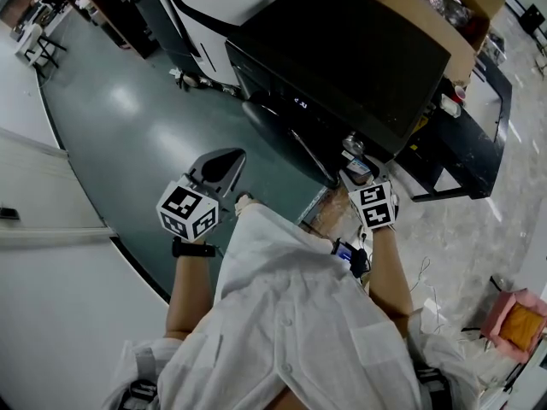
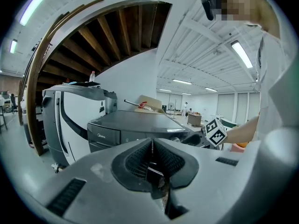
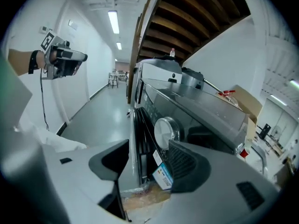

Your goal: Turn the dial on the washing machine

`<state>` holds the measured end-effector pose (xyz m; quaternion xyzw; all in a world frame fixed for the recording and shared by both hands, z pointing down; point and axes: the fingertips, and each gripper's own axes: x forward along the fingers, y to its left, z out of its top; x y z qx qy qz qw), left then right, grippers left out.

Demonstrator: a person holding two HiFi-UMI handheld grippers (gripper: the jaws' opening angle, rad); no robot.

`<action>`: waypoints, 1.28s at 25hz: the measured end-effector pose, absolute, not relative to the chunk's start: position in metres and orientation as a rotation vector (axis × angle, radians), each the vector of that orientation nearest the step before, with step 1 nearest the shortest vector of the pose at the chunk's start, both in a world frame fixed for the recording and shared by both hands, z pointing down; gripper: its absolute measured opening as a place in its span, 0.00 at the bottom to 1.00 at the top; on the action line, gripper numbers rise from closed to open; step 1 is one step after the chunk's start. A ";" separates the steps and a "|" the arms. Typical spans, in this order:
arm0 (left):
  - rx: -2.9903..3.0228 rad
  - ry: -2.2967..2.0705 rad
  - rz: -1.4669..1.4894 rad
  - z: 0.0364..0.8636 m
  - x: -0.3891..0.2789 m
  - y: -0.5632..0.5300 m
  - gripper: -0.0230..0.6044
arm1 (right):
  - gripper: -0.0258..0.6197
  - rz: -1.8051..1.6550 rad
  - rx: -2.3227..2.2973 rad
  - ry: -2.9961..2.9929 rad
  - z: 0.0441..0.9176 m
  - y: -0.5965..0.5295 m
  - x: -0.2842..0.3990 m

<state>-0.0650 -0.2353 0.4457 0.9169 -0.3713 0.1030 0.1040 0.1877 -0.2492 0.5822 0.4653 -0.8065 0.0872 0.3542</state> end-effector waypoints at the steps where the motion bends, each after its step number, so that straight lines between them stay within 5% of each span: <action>1: 2.706 -1.093 0.302 0.446 -0.064 -0.236 0.06 | 0.45 0.224 1.215 -2.100 0.579 -0.249 0.186; 32: 2.709 -1.119 0.282 0.442 -0.065 -0.226 0.06 | 0.44 0.191 1.330 -2.213 0.530 -0.254 0.182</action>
